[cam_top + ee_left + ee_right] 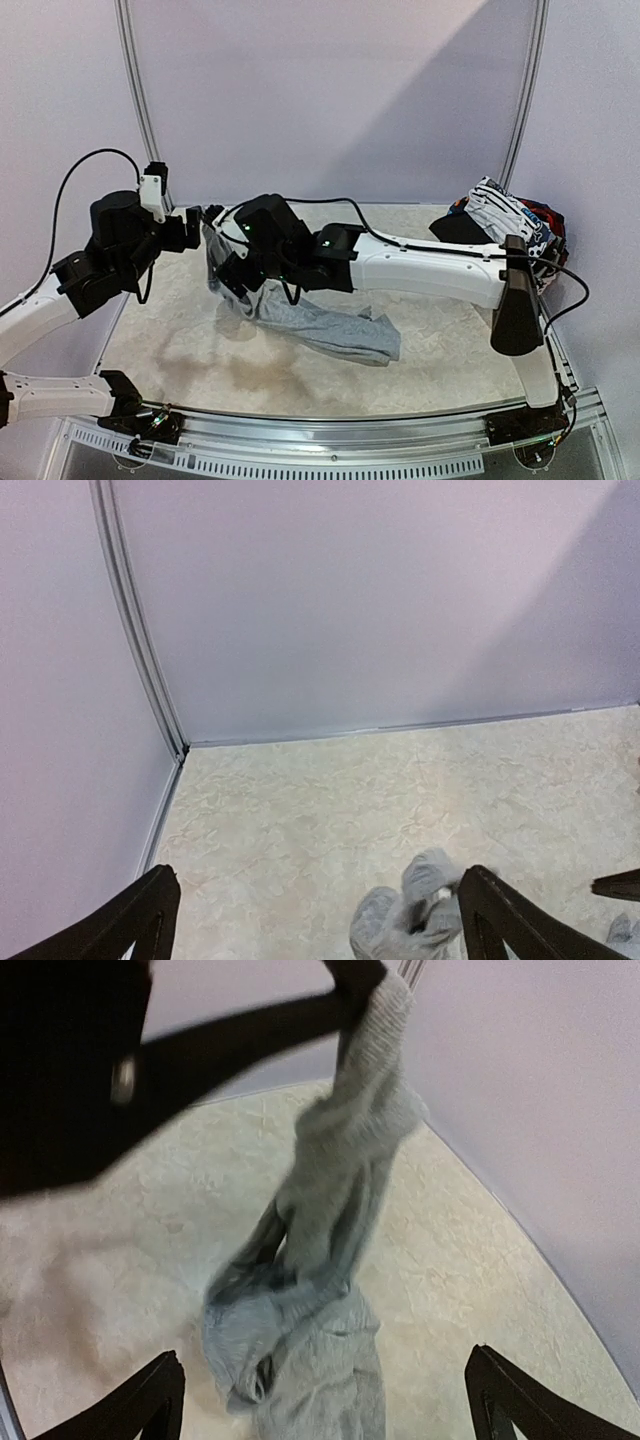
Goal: Fold and stack the mixed laundry pile
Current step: Place the crumpled tank top at the center of the board.
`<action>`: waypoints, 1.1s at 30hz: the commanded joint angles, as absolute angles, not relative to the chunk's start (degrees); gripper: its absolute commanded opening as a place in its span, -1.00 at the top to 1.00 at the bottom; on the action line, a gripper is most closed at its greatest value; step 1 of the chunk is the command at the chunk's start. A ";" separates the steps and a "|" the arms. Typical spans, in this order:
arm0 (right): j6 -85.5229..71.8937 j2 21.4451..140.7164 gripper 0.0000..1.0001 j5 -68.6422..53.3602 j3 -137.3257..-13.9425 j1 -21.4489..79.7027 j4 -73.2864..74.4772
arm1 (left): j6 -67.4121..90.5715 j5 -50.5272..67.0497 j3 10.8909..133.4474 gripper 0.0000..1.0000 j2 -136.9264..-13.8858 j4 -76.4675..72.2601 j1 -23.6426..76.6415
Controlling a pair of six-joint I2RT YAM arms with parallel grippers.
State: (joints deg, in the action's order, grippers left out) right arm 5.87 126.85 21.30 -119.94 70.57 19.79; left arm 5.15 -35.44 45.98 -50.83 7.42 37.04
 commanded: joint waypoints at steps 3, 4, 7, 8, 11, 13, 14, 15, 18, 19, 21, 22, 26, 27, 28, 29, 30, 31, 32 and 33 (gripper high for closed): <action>-6.24 107.22 -0.97 23.56 -109.53 68.07 25.06 | 19.25 -42.72 51.50 -0.99 -46.52 23.12 36.74; -7.45 105.52 -0.98 23.16 -107.47 67.41 26.49 | 20.79 -43.37 51.50 -0.99 -46.39 25.78 36.76; -11.86 102.09 -0.98 22.95 -99.58 65.63 27.85 | 23.26 -41.43 51.58 -0.97 -47.30 29.94 36.78; -13.61 101.26 -0.98 23.25 -96.69 65.08 27.74 | 23.62 -40.10 51.45 -0.93 -48.00 30.57 36.74; -20.04 97.46 -0.95 22.13 -86.15 61.27 26.77 | 24.29 -33.69 50.60 -0.81 -51.06 31.70 36.80; -26.73 94.99 -0.80 17.67 -79.78 57.52 25.76 | 25.10 -29.38 50.40 -0.71 -54.00 31.90 37.18; -28.81 93.49 -0.74 14.39 -76.68 55.98 24.92 | 25.33 -27.67 50.07 -0.66 -55.57 31.42 37.77; -31.17 92.65 -0.70 13.14 -73.84 54.62 24.01 | 25.39 -26.68 49.69 -0.64 -57.14 30.75 38.55; -34.56 90.13 -0.69 12.54 -67.06 52.55 21.68 | 25.24 -26.71 48.53 -0.62 -62.40 28.04 40.59; -35.26 89.81 -0.68 12.42 -65.64 51.85 21.16 | 25.20 -26.36 48.43 -0.62 -64.42 27.27 40.72; -36.49 89.72 -0.66 12.53 -62.82 50.55 20.49 | 25.04 -25.15 49.14 -0.58 -68.51 26.36 40.94; -37.18 90.02 -0.63 12.62 -61.52 49.71 20.19 | 24.89 -24.65 49.70 -0.55 -70.35 26.04 41.08; -39.67 90.60 -0.57 11.23 -55.92 46.96 16.82 | 22.83 -20.80 51.48 -0.50 -76.06 24.03 42.18; -40.24 90.68 -0.55 10.75 -54.96 46.48 15.91 | 22.56 -20.18 52.00 -0.50 -77.28 23.83 42.58; -40.47 90.86 -0.52 10.26 -54.18 46.11 14.94 | 22.30 -19.91 52.44 -0.49 -78.52 23.70 42.95; -40.52 91.07 -0.49 9.87 -53.80 45.90 14.13 | 22.18 -19.79 52.87 -0.48 -79.74 23.36 43.30; -40.52 91.54 -0.46 9.52 -53.82 45.74 13.64 | 22.20 -19.84 53.06 -0.47 -80.72 22.98 43.59; -40.27 92.10 -0.42 9.09 -54.12 45.62 13.41 | 22.30 -19.86 53.09 -0.46 -81.57 22.54 43.81; -40.04 93.15 -0.39 8.84 -54.40 45.55 13.23 | 22.55 -19.78 53.06 -0.44 -82.39 21.99 43.99; -39.72 93.80 -0.34 8.67 -54.73 45.46 13.01 | 22.70 -19.83 52.90 -0.43 -82.84 21.52 44.15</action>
State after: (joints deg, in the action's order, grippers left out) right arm -38.76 91.70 10.72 -54.15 45.95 17.19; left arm 23.18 -21.47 51.55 -80.62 24.60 42.89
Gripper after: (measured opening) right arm 0.700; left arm 0.727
